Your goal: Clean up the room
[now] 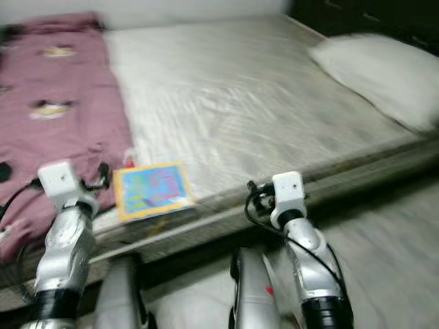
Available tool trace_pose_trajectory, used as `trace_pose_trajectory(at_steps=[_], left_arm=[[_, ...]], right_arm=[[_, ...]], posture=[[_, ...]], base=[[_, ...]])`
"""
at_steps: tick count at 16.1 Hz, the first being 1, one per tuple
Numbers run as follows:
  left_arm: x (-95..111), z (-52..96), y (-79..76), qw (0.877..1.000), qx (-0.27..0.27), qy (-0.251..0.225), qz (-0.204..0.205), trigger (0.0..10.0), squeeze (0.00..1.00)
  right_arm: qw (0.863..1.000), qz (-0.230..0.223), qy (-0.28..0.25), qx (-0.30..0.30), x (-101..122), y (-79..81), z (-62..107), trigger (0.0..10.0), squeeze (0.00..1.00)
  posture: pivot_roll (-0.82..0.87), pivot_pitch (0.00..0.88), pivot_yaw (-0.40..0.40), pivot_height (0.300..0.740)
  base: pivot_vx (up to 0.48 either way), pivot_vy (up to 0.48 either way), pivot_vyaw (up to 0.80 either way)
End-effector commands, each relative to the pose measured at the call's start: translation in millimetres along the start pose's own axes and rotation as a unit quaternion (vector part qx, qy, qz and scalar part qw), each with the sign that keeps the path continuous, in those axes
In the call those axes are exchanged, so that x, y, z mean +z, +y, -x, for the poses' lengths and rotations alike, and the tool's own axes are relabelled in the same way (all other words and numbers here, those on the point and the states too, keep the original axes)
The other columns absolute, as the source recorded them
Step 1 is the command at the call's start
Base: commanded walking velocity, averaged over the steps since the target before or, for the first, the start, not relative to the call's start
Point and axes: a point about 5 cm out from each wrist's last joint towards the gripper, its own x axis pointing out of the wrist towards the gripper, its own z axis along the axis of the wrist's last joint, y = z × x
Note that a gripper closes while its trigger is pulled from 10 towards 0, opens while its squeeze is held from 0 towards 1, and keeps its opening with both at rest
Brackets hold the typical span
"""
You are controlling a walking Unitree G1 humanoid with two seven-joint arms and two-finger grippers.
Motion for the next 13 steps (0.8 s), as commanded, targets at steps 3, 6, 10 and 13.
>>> trace_pose_trajectory(at_steps=[3, 6, 10, 13], left_arm=[[-13, -1.3, 11.0, 0.999, 0.034, 0.030, 0.016, 10.0, 0.00], [-24, 4.8, 5.5, 0.996, 0.061, 0.051, 0.029, 10.0, 0.00], [-36, 8.2, 4.5, 0.993, 0.064, 0.083, 0.044, 10.0, 0.00], [-47, -5.9, 3.1, 0.988, 0.054, 0.124, 0.075, 10.0, 0.00]], right_arm=[[1.000, 0.010, -0.009, 0.002, 6, -4.7, 2.4, 10.0, 0.00], [0.999, 0.030, 0.002, -0.010, 4, -19.8, 11.7, 10.0, 0.00], [0.999, 0.043, 0.007, -0.013, 2, -26.2, 16.4, 10.0, 0.00], [0.998, 0.056, 0.015, -0.019, 2, -34.6, 24.3, 10.0, 0.00]], posture=[[-0.11, 0.016, -0.004, 0.541], [-0.13, 0.039, -0.007, 0.541], [-0.14, 0.058, -0.019, 0.541], [-0.17, 0.072, -0.019, 0.541]], base=[[0.000, 0.000, 0.00], [0.000, 0.000, 0.00], [0.000, 0.000, 0.00], [0.000, 0.000, 0.00]])
